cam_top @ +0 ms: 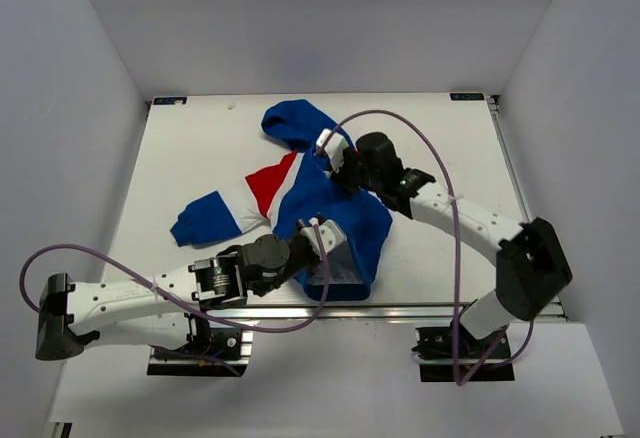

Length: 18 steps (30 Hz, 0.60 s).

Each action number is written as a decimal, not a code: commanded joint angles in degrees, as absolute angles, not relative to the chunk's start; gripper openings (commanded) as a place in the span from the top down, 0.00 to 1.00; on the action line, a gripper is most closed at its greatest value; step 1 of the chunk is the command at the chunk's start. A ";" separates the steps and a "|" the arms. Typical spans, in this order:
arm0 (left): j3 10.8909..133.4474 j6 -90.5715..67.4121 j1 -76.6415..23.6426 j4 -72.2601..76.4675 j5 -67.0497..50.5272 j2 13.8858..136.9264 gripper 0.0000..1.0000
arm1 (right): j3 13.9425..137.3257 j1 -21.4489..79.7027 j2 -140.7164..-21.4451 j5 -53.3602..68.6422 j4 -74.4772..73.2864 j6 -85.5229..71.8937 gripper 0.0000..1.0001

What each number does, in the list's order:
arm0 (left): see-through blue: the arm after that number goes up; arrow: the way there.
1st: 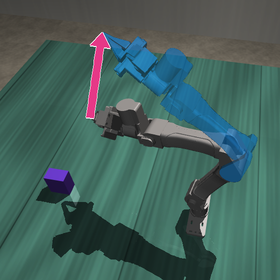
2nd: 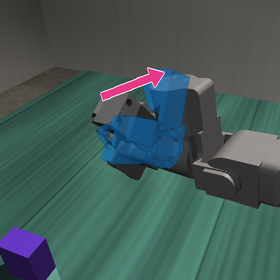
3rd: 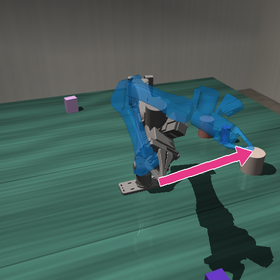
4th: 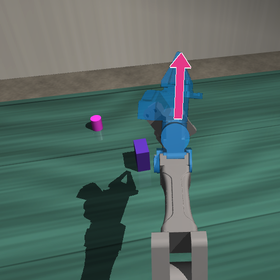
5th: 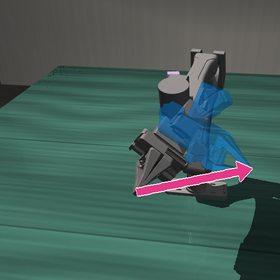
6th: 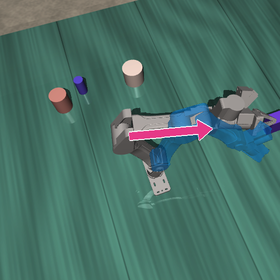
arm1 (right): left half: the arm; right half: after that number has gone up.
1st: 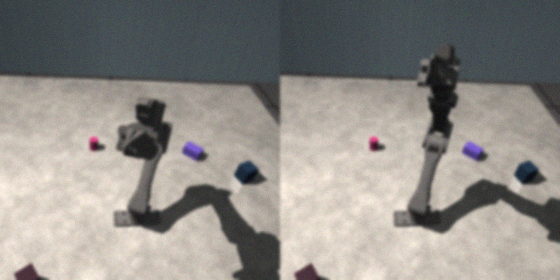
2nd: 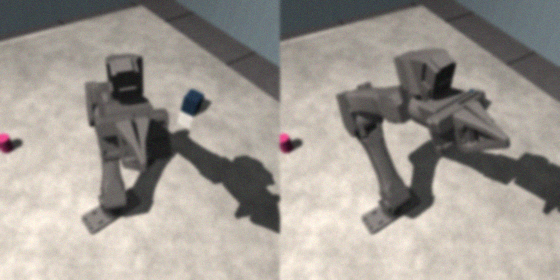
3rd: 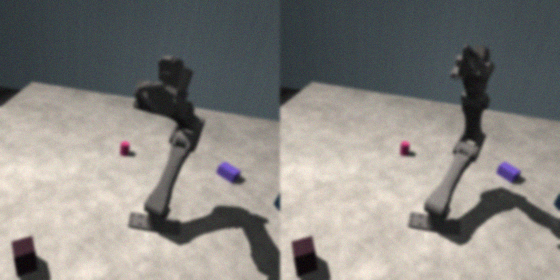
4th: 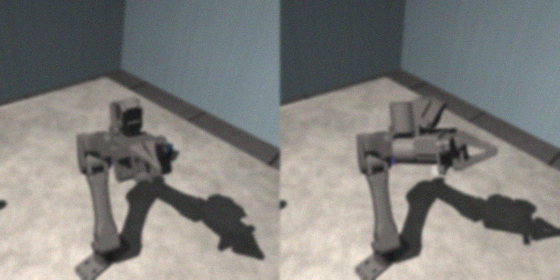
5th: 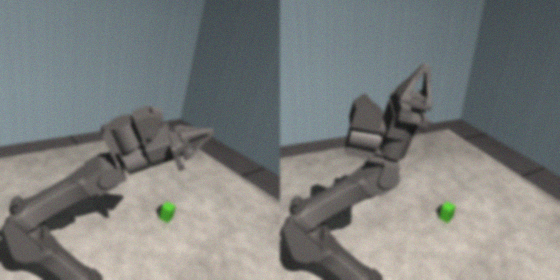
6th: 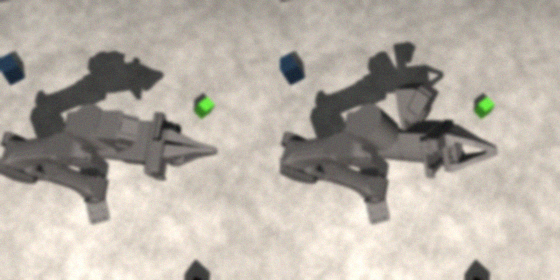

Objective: Zip up the jacket

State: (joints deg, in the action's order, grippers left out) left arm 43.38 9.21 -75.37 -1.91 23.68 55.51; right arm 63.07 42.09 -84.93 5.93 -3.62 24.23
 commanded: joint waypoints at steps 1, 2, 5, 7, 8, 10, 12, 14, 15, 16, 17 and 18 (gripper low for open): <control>44.82 3.09 -76.38 -0.87 15.38 52.03 1.00 | 69.85 36.76 -90.16 -2.11 4.83 24.26 1.00; 44.82 2.47 -76.38 -1.75 15.29 52.03 1.00 | 70.74 35.87 -91.57 -2.37 6.23 24.26 1.00; 44.21 -1.12 -76.38 -2.81 13.54 51.51 1.00 | 75.49 32.44 -97.37 -2.81 7.73 23.56 1.00; 43.07 -4.03 -76.38 -1.94 10.29 51.15 1.00 | 80.30 30.25 -101.94 -2.64 7.82 22.94 1.00; 42.63 -5.00 -76.38 -1.67 9.15 51.15 1.00 | 81.98 29.54 -103.43 -2.81 7.91 22.68 1.00; 41.75 -7.72 -76.46 -1.23 6.34 51.50 1.00 | 85.24 28.31 -107.83 -2.81 8.00 22.85 1.00; 41.66 -10.27 -76.38 -2.11 4.58 51.68 1.00 | 90.68 27.51 -112.47 -3.51 8.00 23.11 1.00; 41.48 -11.68 -76.46 -2.90 4.31 51.42 1.00 | 97.07 26.55 -117.74 -4.13 7.65 23.29 1.00; 41.31 -12.65 -76.38 -3.51 4.22 51.24 1.00 | 99.38 25.93 -119.60 -4.39 6.86 23.29 1.00; 41.13 -13.00 -76.46 -3.60 4.04 50.89 1.00 | 101.49 25.67 -121.19 -4.66 6.59 23.20 1.00; 40.61 -13.27 -76.38 -3.52 3.96 50.37 1.00 | 103.60 25.40 -124.51 -4.92 6.24 23.20 1.00; 40.43 -13.97 -76.46 -3.43 3.69 50.27 1.00 | 107.54 25.31 -126.11 -5.62 6.07 23.38 1.00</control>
State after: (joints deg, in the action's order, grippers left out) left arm 40.18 -7.07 -72.82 -4.56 18.11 53.30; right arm 98.76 29.32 -120.81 5.17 -4.23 21.15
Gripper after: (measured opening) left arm 0.018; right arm 0.005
